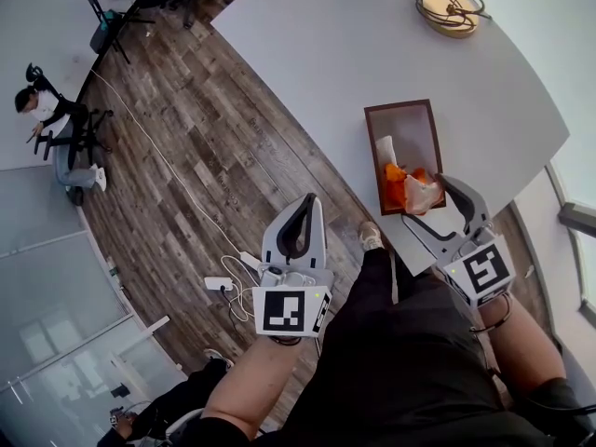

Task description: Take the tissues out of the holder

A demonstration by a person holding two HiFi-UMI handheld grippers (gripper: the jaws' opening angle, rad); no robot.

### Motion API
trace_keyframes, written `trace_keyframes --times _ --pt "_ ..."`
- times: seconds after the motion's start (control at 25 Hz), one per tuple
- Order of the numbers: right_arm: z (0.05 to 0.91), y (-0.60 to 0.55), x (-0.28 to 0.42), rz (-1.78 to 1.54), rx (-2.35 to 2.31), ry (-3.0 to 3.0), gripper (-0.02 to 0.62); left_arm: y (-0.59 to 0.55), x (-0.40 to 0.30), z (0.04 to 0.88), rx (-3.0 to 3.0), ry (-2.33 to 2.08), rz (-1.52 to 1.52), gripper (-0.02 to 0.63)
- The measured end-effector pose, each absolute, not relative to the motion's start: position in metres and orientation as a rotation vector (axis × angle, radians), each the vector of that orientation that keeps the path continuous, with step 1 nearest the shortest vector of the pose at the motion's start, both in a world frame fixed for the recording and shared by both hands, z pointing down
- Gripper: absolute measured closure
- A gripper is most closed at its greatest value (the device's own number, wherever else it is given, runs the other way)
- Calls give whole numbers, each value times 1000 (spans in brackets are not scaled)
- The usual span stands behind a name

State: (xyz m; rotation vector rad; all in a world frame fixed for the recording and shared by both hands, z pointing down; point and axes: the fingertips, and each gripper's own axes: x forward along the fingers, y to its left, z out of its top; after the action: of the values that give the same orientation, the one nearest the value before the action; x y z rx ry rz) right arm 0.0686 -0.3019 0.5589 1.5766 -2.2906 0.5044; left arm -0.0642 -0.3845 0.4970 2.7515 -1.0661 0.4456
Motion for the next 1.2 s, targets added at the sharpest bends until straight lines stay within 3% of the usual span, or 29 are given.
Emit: trace_keyframes --times 0.24,0.32,0.44,0.52,1.2 --pt "563 -304 64 460 1549 -2321 279 -389 -66 506 2729 -1077 457 601" --pt "563 -303 64 429 1547 -2300 339 -389 -67 505 2730 -1076 455 601" --pt "566 -303 72 488 1578 -2267 479 -392 -67 506 2716 -1083 460 601" --pt "569 -303 75 521 1587 -2254 515 -395 -68 505 2713 -1093 458 601" --pt "554 -297 69 472 1557 -2270 548 -391 -75 488 2717 -1137 426 601"
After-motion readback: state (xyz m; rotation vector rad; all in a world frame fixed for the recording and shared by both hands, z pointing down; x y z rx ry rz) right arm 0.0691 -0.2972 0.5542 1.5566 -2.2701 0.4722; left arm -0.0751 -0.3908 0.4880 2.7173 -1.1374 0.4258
